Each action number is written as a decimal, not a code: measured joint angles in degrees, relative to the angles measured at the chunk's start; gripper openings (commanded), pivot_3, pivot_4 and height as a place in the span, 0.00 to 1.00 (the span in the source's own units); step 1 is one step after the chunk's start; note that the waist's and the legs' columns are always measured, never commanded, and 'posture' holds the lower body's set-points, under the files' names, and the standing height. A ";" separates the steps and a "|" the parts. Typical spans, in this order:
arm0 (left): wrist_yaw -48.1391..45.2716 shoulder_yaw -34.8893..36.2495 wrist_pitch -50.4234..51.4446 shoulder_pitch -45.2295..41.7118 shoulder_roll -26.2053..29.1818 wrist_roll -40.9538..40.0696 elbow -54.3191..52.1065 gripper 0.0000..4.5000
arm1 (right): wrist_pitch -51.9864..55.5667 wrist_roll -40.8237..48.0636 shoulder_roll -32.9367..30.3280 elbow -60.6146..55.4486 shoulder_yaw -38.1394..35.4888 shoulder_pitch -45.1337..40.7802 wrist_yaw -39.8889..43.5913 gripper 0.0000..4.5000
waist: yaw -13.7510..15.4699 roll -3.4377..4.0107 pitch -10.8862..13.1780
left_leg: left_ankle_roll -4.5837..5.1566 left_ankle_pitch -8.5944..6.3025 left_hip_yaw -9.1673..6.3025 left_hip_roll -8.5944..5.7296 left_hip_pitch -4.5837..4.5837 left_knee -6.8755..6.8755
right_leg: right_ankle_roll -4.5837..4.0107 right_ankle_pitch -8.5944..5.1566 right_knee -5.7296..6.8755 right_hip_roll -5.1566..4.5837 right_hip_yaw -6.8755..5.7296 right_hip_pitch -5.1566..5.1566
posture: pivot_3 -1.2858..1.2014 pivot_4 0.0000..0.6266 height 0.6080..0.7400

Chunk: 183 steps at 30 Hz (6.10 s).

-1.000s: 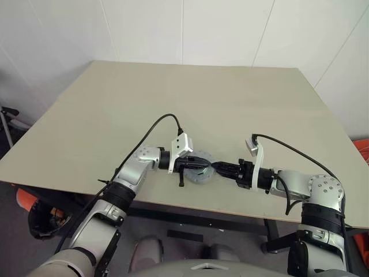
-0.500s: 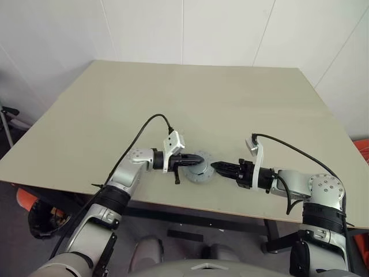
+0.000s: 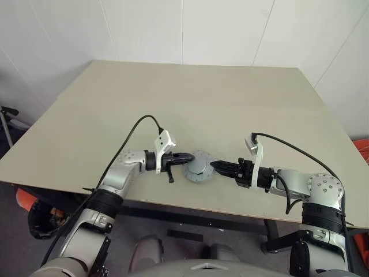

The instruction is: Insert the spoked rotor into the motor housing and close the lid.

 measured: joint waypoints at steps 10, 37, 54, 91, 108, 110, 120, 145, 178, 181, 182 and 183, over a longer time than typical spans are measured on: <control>-0.65 4.02 6.57 6.61 5.97 -5.38 -6.38 0.00 | 0.02 1.80 -0.71 0.00 0.64 0.83 -0.04 0.24 | 0.02 0.00 0.00 | 0.02 -0.02 0.00 -0.01 -0.07 0.01 | -0.16 0.09 0.00 0.00 0.00 -0.07 | 0.52 0.00 1.00; 8.87 14.70 31.48 16.49 4.10 -24.47 -16.60 0.00 | -7.51 11.47 -5.50 0.24 5.45 2.62 -4.13 0.24 | 0.07 -0.01 0.00 | 0.12 -0.08 -0.03 0.00 -0.25 0.35 | 0.07 -0.02 0.06 0.00 -0.02 -0.08 | 0.52 0.00 1.00; 28.87 31.93 55.04 16.88 -4.85 -49.87 -12.79 0.98 | -16.88 23.96 -7.08 -0.07 12.85 0.14 -11.58 0.24 | 0.08 -0.03 0.01 | 0.21 -0.13 -0.12 -0.02 -0.49 0.59 | 0.19 0.02 0.05 0.02 -0.07 -0.09 | 0.52 0.00 1.00; 38.70 33.59 60.12 8.32 -12.79 -65.04 -2.22 0.74 | -23.26 30.74 -4.98 -8.53 21.30 -1.89 -15.05 0.24 | 0.12 -0.21 0.07 | 0.24 -0.15 -0.32 -0.05 -0.87 0.96 | 0.77 0.34 0.03 0.01 -0.11 -0.14 | 0.52 0.00 1.00; 37.25 33.25 58.91 8.74 -12.93 -66.60 -2.38 0.46 | -24.97 32.29 -5.23 -8.55 21.97 -1.00 -15.37 0.24 | 0.12 -0.23 0.08 | 0.24 -0.15 -0.33 -0.05 -0.88 0.99 | 0.82 0.36 0.03 0.01 -0.10 -0.13 | 0.52 0.00 1.00; 37.27 33.21 58.75 8.90 -12.95 -66.59 -2.38 0.46 | -25.50 32.57 -5.33 -8.59 22.33 -0.86 -15.69 0.41 | 0.12 -0.23 0.08 | 0.24 -0.15 -0.33 -0.05 -0.88 1.00 | 0.82 0.36 0.03 0.01 -0.10 -0.13 | 0.52 0.00 1.00; 37.54 32.81 56.74 10.04 -12.84 -66.51 -2.41 0.46 | -29.16 27.61 -8.23 -8.04 22.82 0.72 -20.02 0.92 | 0.10 -0.26 0.09 | 0.24 -0.15 -0.34 -0.06 -0.92 1.09 | 0.88 0.40 0.03 0.01 -0.10 -0.12 | 0.52 0.00 1.00; 65.09 43.81 9.58 -0.58 -24.45 -49.14 -0.84 0.46 | -29.89 21.75 -7.44 -9.98 22.78 4.50 -21.59 0.92 | 0.03 -0.80 0.37 | 0.36 -0.23 -0.58 -0.09 -1.19 1.41 | 1.17 0.58 -0.01 0.00 -0.24 -0.08 | 0.52 0.00 1.00; 80.92 41.83 7.17 5.15 -24.64 -45.60 -11.63 1.00 | -29.86 21.54 -7.46 -12.96 22.82 5.21 -19.98 0.92 | -1.82 -0.62 0.06 | 0.42 -0.35 -0.64 -0.10 -0.91 1.43 | 1.16 0.57 -0.03 0.00 -0.25 0.26 | 0.52 0.00 1.00; 84.66 41.48 10.92 7.65 -24.34 -48.04 -15.65 1.00 | -29.80 21.38 -7.46 -12.96 22.85 5.06 -19.84 0.92 | -1.81 -0.58 0.01 | 0.43 -0.36 -0.64 -0.12 -0.87 1.45 | 1.16 0.57 -0.04 0.00 -0.24 0.28 | 0.52 0.00 1.00; 86.21 41.41 12.47 8.41 -23.86 -49.12 -16.98 1.00 | -29.77 21.27 -7.46 -12.96 22.85 5.01 -19.71 0.92 | -1.86 -0.58 0.00 | 0.43 -0.36 -0.63 -0.11 -0.86 1.46 | 1.16 0.57 -0.04 0.00 -0.24 0.29 | 0.52 0.00 1.00; 87.63 41.31 13.95 9.24 -23.32 -50.29 -18.37 1.00 | -29.70 21.15 -7.46 -12.96 22.86 4.97 -19.56 0.92 | -1.89 -0.59 0.00 | 0.43 -0.36 -0.62 -0.11 -0.84 1.47 | 1.16 0.56 -0.04 0.00 -0.23 0.30 | 0.52 0.00 1.00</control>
